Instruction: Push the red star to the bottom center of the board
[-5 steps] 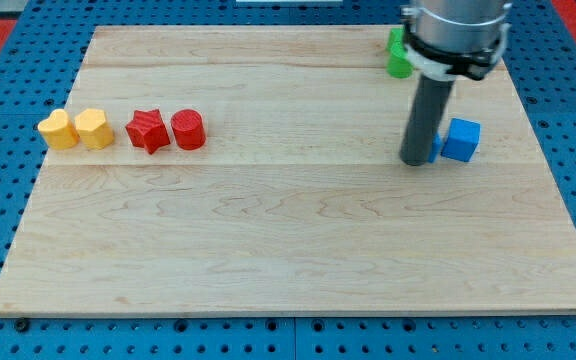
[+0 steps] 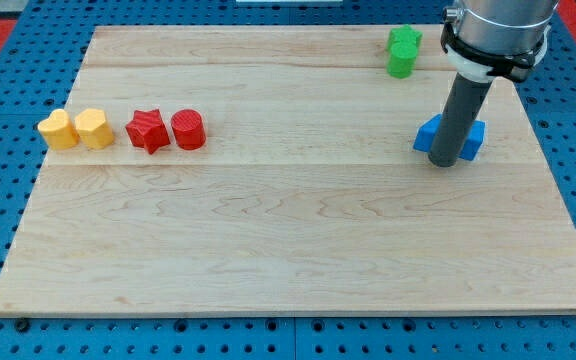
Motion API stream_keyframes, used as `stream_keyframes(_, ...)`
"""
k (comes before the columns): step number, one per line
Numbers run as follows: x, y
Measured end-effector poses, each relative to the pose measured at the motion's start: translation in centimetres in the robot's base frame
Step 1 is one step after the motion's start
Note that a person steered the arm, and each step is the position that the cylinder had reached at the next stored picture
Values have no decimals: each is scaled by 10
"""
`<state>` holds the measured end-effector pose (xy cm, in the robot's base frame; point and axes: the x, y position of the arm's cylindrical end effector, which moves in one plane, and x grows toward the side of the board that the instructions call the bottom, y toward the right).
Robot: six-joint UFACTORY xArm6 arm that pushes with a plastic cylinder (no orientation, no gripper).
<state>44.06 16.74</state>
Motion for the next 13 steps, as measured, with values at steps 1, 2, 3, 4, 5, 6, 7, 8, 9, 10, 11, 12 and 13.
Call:
stream_keyframes(1,0,-49)
stream_keyframes(2,-26,-119)
stream_keyframes(3,-106,-171)
stream_keyframes(4,-122,-252)
stream_keyframes(5,-120,-327)
stream_keyframes(6,-90,-343)
stream_keyframes(7,-51,-310)
stream_keyframes(8,-33,-295)
stream_keyframes(9,-36,-310)
stream_keyframes(10,-50,-331)
stream_keyframes(11,-53,-357)
stream_keyframes(12,-51,-378)
stream_keyframes(13,-42,-390)
